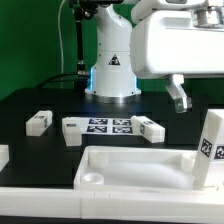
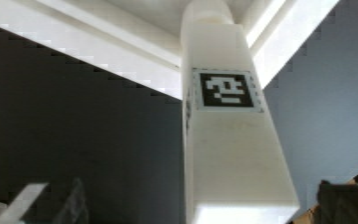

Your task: Assemble desk

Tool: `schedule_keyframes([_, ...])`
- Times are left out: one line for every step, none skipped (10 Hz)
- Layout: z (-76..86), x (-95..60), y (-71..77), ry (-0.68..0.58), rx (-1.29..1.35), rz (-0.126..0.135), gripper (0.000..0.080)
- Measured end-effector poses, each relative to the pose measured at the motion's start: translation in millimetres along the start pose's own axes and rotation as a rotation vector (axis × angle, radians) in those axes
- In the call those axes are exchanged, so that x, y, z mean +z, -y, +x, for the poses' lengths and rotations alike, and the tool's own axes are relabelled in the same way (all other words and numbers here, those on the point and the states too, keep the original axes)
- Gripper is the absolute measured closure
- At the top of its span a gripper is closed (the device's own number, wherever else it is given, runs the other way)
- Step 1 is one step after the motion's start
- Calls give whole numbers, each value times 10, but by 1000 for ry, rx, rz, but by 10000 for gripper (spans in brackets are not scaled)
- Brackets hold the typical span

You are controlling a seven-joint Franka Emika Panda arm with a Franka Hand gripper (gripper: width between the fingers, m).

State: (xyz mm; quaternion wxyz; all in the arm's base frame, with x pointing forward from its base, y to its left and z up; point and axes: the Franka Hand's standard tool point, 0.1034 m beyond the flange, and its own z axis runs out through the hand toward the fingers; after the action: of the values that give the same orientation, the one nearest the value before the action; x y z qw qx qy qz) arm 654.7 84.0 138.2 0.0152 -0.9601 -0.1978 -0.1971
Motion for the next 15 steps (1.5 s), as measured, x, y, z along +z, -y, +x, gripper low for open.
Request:
schedule_keyframes([-1,0,-1,0,0,0,151])
schedule_keyframes([3,-6,-4,-1,0,-1,151])
schedule_keyframes([18,-25,-6,-4,0,-2,150])
schedule_keyframes([30,-42,-8,-5,-1,-2,150])
schedule_keyframes([4,-29,18,21,-1,7,150])
schedule_keyframes([4,-26,19,25,-2,8,150])
schedule_keyframes([-37,-14,58,73,3,25,150])
schedule_keyframes([-57,-26,131,176,16,58,150])
schedule_keyframes([-11,-14,142,188,55,56,150])
schedule_keyframes([-95,-6,189,272,92,67,150])
schedule_keyframes([-98,-15,202,350,106,74,150])
schedule_keyframes([-96,-18,225,406,104,89,150])
schedule_keyframes([-67,-7,220,403,104,89,150])
schedule_keyframes([-65,-5,219,401,104,89,150])
schedule_keyframes([-55,-2,223,399,133,79,150])
